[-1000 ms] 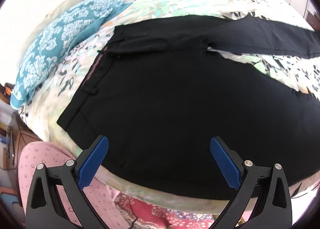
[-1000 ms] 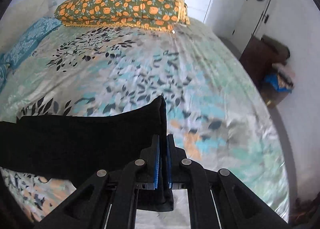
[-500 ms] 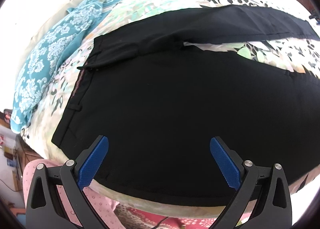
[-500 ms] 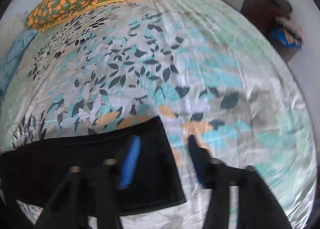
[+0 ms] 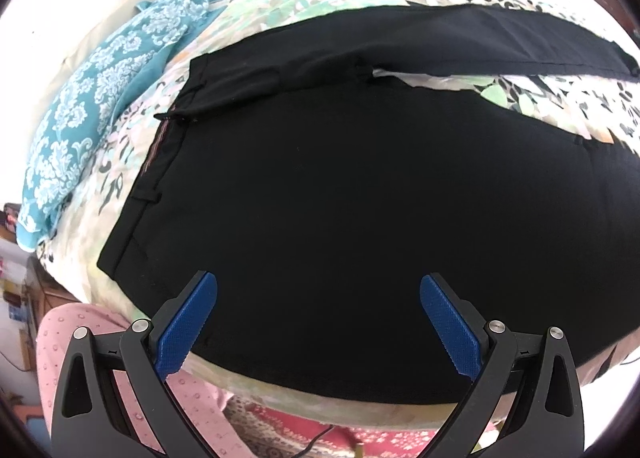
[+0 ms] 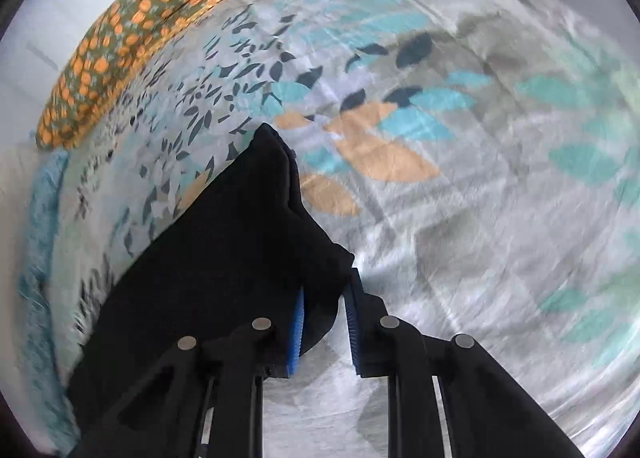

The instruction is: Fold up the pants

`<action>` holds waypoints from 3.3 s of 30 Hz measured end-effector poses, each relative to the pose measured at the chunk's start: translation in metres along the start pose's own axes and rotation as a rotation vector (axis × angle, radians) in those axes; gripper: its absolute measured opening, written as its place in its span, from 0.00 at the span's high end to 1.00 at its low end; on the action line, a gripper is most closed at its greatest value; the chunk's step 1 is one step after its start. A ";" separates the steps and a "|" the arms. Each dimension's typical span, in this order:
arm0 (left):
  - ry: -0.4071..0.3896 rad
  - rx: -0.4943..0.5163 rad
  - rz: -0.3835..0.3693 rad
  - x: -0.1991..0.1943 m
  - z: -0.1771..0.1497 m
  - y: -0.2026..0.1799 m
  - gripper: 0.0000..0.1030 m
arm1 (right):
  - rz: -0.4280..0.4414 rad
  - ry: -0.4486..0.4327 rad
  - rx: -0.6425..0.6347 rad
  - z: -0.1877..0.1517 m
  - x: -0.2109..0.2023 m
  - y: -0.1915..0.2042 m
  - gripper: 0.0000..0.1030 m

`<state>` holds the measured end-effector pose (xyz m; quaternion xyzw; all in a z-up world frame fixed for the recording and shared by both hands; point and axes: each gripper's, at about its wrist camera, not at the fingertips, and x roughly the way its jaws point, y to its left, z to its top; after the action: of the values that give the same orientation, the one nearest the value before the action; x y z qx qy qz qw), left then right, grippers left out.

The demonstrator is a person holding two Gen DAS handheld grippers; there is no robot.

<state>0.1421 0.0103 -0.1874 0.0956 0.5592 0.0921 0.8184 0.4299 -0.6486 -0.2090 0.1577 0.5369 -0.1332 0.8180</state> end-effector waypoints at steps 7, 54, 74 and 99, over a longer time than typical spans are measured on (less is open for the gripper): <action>0.011 0.026 -0.034 0.003 0.008 -0.001 0.01 | -0.148 -0.028 -0.093 -0.010 0.009 0.018 0.78; -0.137 0.043 -0.171 0.014 0.021 -0.007 0.01 | 0.254 -0.067 -0.328 -0.362 -0.185 0.155 0.18; -0.020 0.043 -0.205 0.052 0.015 -0.013 0.00 | 0.198 0.021 -0.579 -0.397 -0.135 0.191 0.16; -0.017 0.050 -0.202 0.055 0.015 -0.013 0.00 | 0.151 0.025 -0.642 -0.412 -0.124 0.199 0.00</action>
<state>0.1761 0.0108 -0.2352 0.0599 0.5613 -0.0059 0.8254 0.1141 -0.2956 -0.2257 -0.0675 0.5482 0.1059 0.8269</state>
